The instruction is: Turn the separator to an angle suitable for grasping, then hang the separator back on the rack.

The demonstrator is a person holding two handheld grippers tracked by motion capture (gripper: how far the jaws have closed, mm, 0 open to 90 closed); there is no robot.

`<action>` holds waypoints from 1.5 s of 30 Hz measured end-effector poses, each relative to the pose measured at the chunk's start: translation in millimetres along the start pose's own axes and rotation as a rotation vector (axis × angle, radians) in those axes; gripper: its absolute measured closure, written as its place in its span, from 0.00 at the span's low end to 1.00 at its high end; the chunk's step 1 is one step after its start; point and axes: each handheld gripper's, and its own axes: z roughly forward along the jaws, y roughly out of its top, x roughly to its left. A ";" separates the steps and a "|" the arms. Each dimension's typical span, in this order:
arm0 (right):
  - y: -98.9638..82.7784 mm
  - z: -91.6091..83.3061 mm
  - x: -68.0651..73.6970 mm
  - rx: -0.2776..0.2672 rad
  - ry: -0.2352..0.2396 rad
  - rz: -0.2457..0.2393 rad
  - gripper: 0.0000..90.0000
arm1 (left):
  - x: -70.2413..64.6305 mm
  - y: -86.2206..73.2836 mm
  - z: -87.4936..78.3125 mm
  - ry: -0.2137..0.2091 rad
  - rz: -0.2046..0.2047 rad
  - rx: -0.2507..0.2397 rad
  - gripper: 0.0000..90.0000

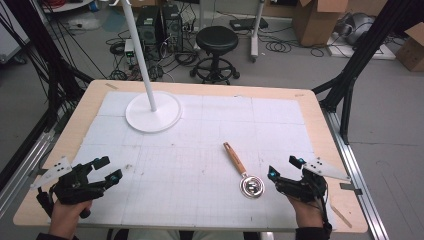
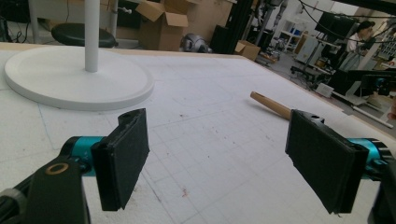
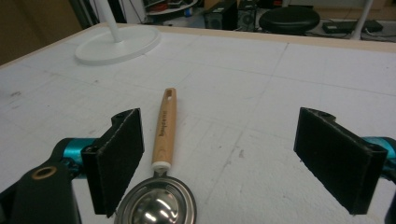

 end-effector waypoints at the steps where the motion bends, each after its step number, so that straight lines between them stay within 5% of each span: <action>1: -0.1 1.3 0.9 0.012 0.007 -0.005 0.17 | 0.0 0.0 0.2 0.001 0.000 0.002 0.24; 3: -2.4 4.4 2.5 0.046 0.015 -0.006 0.17 | 0.5 -0.1 1.3 0.002 0.000 0.004 0.24; 17: 1.5 13.2 15.3 0.055 0.028 -0.036 0.16 | 1.5 -0.2 4.4 -0.009 0.000 0.009 0.24; 31: 10.1 89.3 45.1 0.256 0.057 -0.119 0.17 | -0.7 -1.2 9.6 -0.008 0.006 0.027 0.24; 34: 10.1 106.4 49.6 0.296 0.033 -0.136 0.28 | -0.4 -1.0 8.4 -0.007 0.003 0.021 0.24; 39: 4.3 124.9 48.6 0.380 0.000 -0.128 0.33 | -0.3 -1.0 8.8 -0.009 0.006 0.026 0.24; 45: 2.2 137.7 47.2 0.397 -0.001 -0.114 0.40 | -1.5 -1.0 10.3 -0.011 0.008 0.030 0.24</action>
